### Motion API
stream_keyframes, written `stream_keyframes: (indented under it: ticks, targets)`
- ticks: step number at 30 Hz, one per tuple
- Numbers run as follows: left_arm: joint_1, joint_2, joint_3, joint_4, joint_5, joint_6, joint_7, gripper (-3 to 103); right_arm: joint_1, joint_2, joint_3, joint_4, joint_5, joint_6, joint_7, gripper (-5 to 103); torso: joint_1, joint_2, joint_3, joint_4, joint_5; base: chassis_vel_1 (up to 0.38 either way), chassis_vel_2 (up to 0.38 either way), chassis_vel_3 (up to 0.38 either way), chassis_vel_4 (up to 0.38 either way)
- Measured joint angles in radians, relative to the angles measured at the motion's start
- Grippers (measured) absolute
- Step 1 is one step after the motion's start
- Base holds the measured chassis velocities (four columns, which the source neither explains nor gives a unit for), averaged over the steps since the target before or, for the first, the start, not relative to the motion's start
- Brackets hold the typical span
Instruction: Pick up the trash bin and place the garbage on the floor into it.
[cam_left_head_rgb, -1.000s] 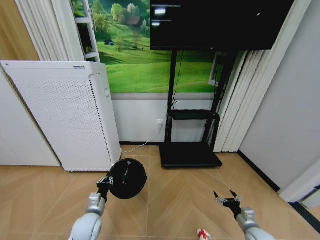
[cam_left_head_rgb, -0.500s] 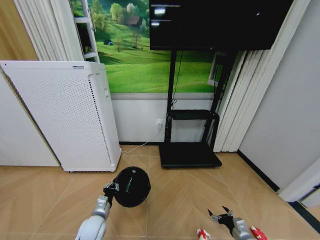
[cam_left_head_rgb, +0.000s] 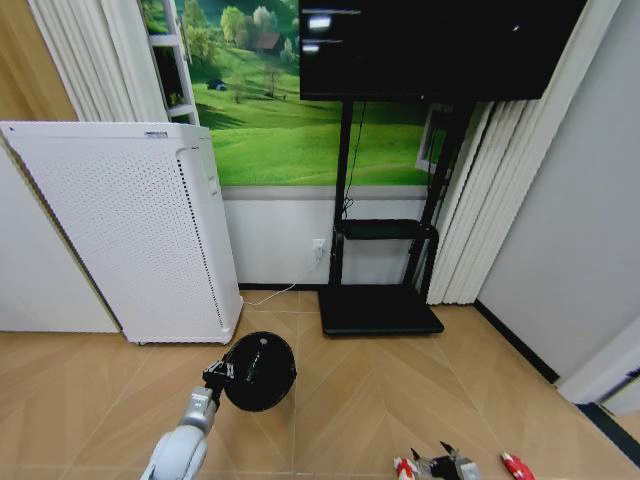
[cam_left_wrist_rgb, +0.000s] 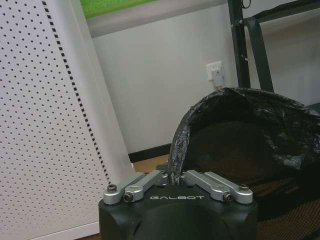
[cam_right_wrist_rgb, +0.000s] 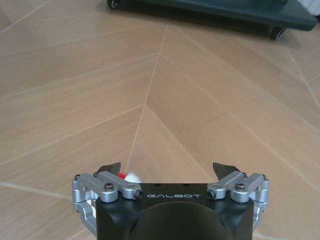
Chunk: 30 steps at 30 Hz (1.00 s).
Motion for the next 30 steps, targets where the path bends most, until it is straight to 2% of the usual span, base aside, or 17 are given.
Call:
stream_keyframes:
  ticks: [10,23,30]
  targets:
    - [0.003,-0.009,0.006,0.008,0.012,0.0,-0.001,3,-0.02,0.014,-0.052,0.003,-0.004,0.0,0.004,100,0.0,0.0,0.0,0.0,-0.0001,0.0,0.0,0.0,0.0]
    - [-0.002,-0.03,0.021,0.027,0.03,-0.003,-0.004,3,0.049,0.058,-0.106,-0.118,-0.027,0.001,-0.004,100,0.0,0.0,0.0,-0.0002,0.0001,0.0,0.0,0.0,0.0]
    - [-0.008,-0.033,0.025,0.041,0.034,-0.005,-0.004,3,0.053,0.061,-0.116,-0.115,-0.027,0.002,-0.006,100,0.0,0.0,0.0,-0.0001,0.0,0.0,0.0,0.0,0.0]
